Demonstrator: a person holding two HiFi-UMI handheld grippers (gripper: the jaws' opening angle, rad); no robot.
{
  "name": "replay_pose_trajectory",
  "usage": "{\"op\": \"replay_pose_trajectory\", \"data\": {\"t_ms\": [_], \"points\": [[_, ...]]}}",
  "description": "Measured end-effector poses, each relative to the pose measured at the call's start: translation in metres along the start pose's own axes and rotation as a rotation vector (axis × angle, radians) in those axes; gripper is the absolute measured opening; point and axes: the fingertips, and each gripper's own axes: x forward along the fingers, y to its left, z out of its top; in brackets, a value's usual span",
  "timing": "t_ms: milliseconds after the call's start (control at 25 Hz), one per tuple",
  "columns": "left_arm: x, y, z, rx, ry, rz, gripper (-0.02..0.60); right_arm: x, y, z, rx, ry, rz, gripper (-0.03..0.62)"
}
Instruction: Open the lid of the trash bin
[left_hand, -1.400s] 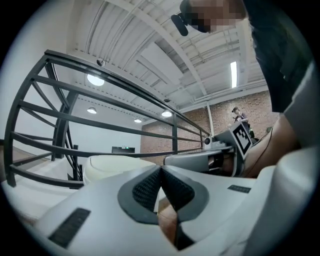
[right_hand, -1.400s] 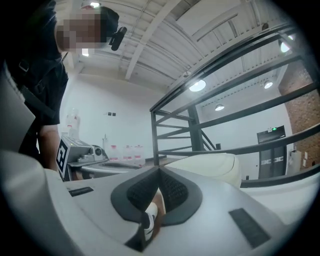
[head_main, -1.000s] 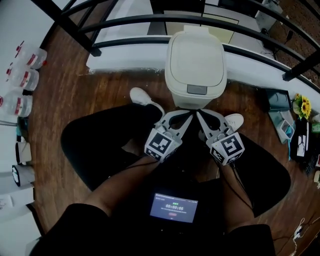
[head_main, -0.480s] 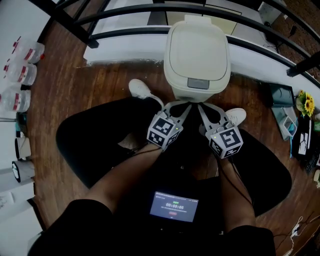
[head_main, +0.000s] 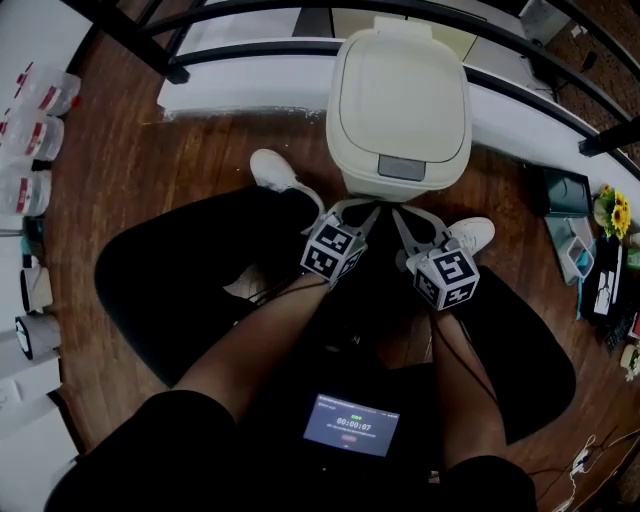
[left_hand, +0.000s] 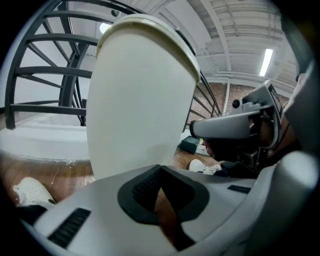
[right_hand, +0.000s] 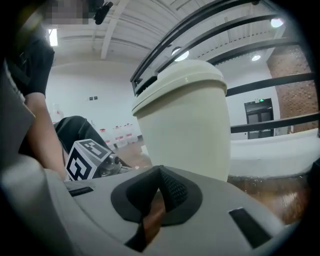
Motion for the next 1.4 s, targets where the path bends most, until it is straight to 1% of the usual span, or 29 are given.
{"op": "replay_pose_trajectory", "data": {"t_ms": [120,240,400,560,800,1160,1400], "points": [[0.014,0.013,-0.012,-0.007,0.021,0.010,0.037,0.015,-0.003,-0.001,-0.014,0.009,0.010,0.018],[0.025,0.021,-0.036,-0.014,0.058,0.021,0.037,0.028,-0.003,-0.008,-0.029,0.025,0.020,0.018],[0.035,0.032,-0.059,-0.034,0.091,0.038,0.037,0.037,-0.010,-0.023,0.010,0.025,0.010,0.018],[0.047,0.045,-0.067,-0.054,0.092,0.065,0.037,0.045,-0.009,-0.037,0.050,0.037,0.024,0.018],[0.069,0.063,-0.085,-0.072,0.112,0.092,0.037,0.054,-0.019,-0.053,0.060,0.066,0.006,0.018],[0.095,0.077,-0.101,-0.096,0.142,0.150,0.037,0.058,-0.033,-0.056,0.103,0.056,-0.007,0.017],[0.106,0.086,-0.105,-0.146,0.149,0.194,0.037,0.056,-0.036,-0.056,0.112,0.048,-0.003,0.017]]}}
